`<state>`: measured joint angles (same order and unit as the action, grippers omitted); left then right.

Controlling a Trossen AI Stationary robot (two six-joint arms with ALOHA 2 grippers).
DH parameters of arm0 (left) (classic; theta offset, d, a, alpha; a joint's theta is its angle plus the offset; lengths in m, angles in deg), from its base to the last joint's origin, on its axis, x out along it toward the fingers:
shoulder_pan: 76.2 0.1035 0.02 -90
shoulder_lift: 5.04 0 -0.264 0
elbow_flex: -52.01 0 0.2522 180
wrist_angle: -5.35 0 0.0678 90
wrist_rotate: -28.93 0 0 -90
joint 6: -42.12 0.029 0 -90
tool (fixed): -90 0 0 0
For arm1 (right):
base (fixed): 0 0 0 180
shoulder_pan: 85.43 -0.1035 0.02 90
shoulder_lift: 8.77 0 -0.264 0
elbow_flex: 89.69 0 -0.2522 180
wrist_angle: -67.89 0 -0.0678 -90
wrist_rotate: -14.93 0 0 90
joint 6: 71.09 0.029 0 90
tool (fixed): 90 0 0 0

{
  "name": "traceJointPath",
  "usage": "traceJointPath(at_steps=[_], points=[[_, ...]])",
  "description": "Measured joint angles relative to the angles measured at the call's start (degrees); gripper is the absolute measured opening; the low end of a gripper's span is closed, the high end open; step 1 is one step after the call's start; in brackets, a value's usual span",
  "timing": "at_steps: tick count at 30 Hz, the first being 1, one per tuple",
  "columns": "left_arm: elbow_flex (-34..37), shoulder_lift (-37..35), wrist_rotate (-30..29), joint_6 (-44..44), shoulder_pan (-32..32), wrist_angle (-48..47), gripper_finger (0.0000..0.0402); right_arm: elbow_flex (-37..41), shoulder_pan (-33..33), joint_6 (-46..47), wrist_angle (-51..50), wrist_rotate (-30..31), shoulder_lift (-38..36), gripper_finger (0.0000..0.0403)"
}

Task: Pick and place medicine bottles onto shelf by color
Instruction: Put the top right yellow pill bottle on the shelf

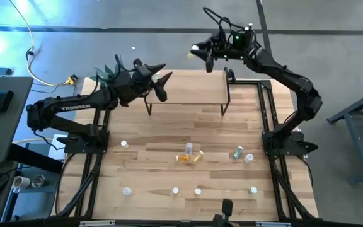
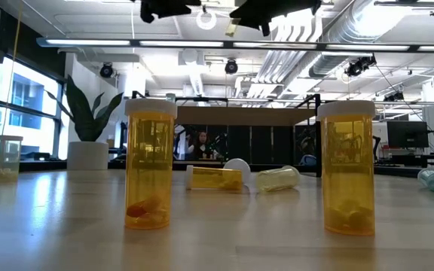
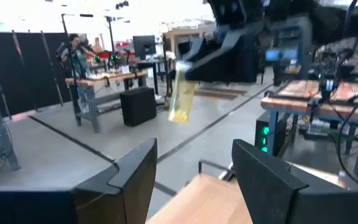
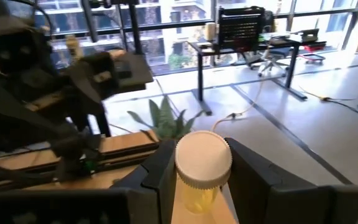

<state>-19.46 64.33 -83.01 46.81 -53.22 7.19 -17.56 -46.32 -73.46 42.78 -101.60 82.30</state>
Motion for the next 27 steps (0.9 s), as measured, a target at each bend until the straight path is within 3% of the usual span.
traceJointPath(at_steps=[15, 27], points=[[0.0, -5.8, -0.8, 0.0, 2.8, -5.8, 0.02, 0.0, 0.6, 0.0, 5.3, 9.9, 0.0, 0.0108], [0.0, -6.8, -0.8, -0.9, 4.4, -9.6, 0.02, 0.0, -1.7, -0.5, 3.2, 10.3, 2.3, 0.0108]])
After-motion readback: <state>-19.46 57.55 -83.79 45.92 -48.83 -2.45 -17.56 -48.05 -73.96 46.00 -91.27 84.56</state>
